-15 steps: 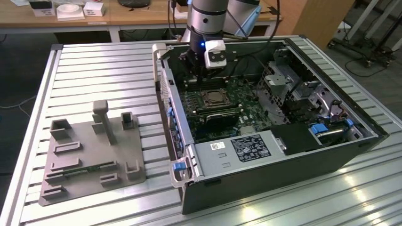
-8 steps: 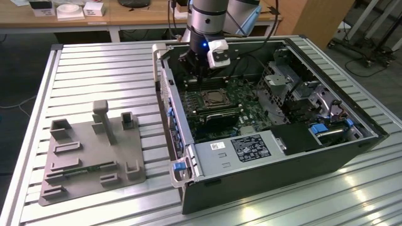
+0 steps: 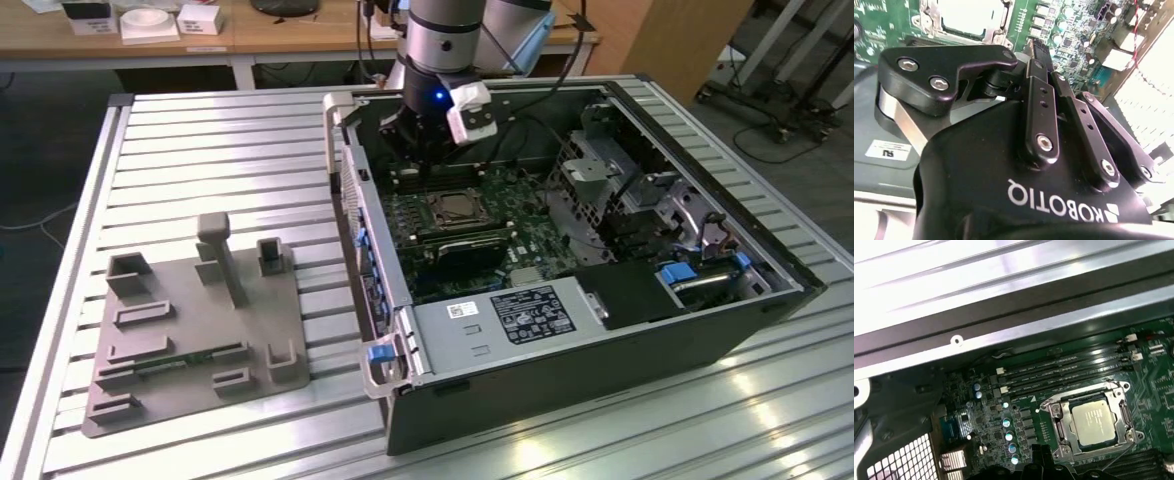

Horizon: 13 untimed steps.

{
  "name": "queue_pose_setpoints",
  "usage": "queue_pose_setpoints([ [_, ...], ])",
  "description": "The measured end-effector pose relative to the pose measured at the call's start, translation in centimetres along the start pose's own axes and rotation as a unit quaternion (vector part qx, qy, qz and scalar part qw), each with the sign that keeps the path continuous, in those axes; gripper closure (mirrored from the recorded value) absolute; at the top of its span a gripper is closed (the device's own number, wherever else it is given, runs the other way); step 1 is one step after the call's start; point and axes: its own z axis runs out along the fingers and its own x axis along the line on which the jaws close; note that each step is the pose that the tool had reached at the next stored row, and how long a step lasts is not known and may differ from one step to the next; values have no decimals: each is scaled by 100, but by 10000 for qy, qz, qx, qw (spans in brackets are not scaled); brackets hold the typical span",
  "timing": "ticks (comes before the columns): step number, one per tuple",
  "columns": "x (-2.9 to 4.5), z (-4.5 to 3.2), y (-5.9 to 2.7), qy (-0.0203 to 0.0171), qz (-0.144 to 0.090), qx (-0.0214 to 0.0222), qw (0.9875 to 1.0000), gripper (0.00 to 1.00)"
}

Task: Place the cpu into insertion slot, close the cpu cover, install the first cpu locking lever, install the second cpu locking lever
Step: 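Install the first cpu locking lever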

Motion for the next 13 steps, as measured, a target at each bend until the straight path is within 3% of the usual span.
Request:
queue_pose_setpoints([
  [3,0,0,0,7,-215,-2,9998,90],
  [13,36,1,51,13,-392,-3,9992,90],
])
